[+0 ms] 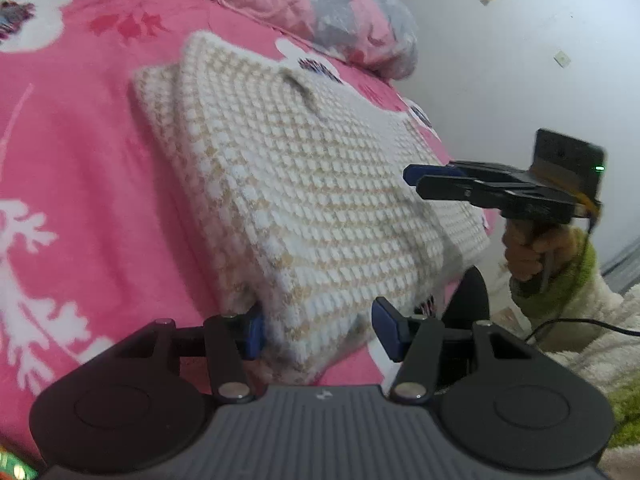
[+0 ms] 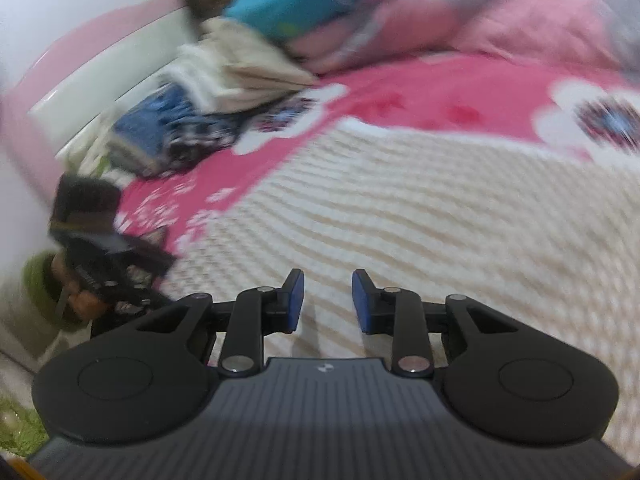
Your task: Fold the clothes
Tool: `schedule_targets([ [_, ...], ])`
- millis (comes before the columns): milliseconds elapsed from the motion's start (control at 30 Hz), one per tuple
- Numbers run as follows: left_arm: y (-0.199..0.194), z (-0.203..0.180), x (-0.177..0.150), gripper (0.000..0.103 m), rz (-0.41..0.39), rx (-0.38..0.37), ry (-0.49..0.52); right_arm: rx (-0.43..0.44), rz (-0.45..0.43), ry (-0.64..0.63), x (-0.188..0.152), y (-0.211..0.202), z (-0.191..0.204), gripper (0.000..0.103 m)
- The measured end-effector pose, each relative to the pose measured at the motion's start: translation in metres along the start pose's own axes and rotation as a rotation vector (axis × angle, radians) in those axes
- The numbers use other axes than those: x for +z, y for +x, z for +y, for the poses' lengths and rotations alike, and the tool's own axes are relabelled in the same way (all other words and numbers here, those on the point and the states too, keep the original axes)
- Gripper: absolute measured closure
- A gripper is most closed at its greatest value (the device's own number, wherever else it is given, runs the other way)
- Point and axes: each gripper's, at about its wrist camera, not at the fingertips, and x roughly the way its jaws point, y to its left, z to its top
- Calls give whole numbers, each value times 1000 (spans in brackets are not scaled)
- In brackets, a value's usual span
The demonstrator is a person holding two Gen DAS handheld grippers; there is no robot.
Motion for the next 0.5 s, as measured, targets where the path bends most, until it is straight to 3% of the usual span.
schedule_targets([
  [67,-10,-5,-7,46,-43,39,-13,42,1,-79,8,11,20,77],
  [133,-22,-12,-17,37,-98,94,-30,97,17,-143,13,26,38,78],
  [200,-34,-23,-28,38,-167,165,-22,136,37,-197,17,41,52,79],
  [333,-50,-36,-53,47,-273,234,-43,197,90,-272,23,79,75,81],
  [500,-53,-52,-67,60,-396,270,-45,202,122,-220,20,109,75,89],
])
